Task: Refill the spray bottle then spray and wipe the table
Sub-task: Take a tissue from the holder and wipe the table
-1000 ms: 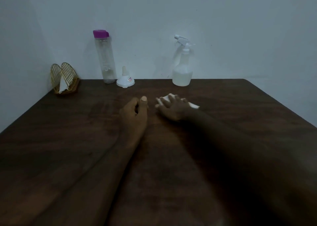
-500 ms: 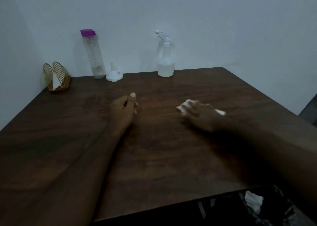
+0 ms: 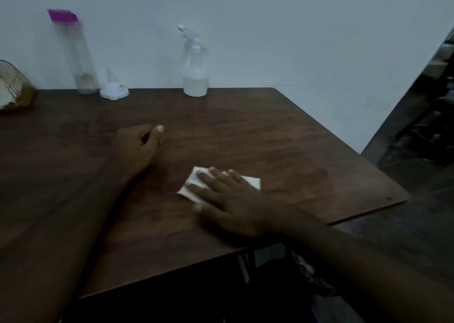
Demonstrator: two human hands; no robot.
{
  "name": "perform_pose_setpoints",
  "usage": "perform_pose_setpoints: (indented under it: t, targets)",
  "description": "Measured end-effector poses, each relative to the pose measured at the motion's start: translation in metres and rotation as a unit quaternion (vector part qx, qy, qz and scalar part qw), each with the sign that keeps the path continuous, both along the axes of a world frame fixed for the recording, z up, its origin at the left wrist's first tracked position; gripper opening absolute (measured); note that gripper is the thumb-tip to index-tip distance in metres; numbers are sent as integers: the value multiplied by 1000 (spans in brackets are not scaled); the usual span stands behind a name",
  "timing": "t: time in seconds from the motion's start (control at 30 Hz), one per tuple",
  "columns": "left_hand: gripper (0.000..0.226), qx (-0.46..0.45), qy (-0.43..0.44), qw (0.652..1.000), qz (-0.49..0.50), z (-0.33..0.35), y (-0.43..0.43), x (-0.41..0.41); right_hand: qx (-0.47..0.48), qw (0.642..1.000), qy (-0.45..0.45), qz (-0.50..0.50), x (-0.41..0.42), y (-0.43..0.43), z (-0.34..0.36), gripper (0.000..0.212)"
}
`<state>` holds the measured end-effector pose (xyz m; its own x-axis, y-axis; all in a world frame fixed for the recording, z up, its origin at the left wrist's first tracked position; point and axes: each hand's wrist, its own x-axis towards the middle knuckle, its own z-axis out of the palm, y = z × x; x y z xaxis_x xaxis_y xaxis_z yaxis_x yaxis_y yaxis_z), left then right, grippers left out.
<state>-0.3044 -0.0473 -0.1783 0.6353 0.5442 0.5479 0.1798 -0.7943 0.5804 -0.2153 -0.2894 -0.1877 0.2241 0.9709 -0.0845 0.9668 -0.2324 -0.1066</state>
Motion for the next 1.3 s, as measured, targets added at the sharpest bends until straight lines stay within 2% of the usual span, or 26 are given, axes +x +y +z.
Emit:
perform_pose_setpoints:
  t: [0.07, 0.13, 0.23, 0.3, 0.4, 0.47, 0.53, 0.6, 0.67, 0.73, 0.8, 0.93, 1.0, 1.1, 1.2, 1.3]
  targets:
    - [42, 20, -8, 1000, -16, -2, 0, 0, 6, 999, -16, -40, 34, -18, 7, 56]
    - [45, 29, -7, 999, -29, -6, 2, 2, -12, 989, -5, -146, 78, -41, 16, 54]
    - [47, 35, -2, 999, -40, -11, 6, 8, -52, 948, -8, -314, 117, -72, 21, 58]
    - [47, 23, 5, 999, -45, -14, 7, 12, -57, 946, -34, -318, 105, -78, 11, 62]
    - [43, 25, 28, 998, -51, -15, 8, 16, 3, 981, -29, -191, 56, -87, -8, 75]
    - [42, 17, 31, 998, -51, -15, 8, 16, -1, 989, -2, -148, 56, -89, -6, 78]
    - [40, -2, 24, 998, -50, -14, 8, 14, -16, 984, 3, -176, 90, -78, 3, 72]
    - [34, -18, 11, 999, -35, -15, 9, 12, -26, 968, -15, -249, 134, -59, 12, 67]
    - [25, -48, -12, 999, -19, -14, 9, 13, -34, 945, -22, -323, 170, -36, 16, 68]
    - [19, -80, -37, 996, -2, -14, 10, 12, -45, 934, -18, -353, 180, -5, 17, 72]
    - [16, -101, -58, 993, 16, -12, 11, 13, -46, 948, -3, -316, 162, 35, 19, 72]
    - [13, -148, -91, 983, 60, -4, 17, 5, -16, 994, -1, -109, 57, 105, 10, 76]
    - [14, -157, -104, 976, 106, 0, 31, -10, -1, 1000, 12, -5, -2, 113, 1, 84]
    - [16, -179, -87, 966, 163, 2, 59, -49, 17, 991, 17, 130, -55, 101, -9, 84]
    - [20, -192, -65, 957, 206, -3, 75, -85, 6, 982, 9, 187, -59, 107, -4, 77]
    - [22, -236, -118, 930, 256, 0, 78, -96, -17, 986, 6, 167, -49, 150, 5, 68]
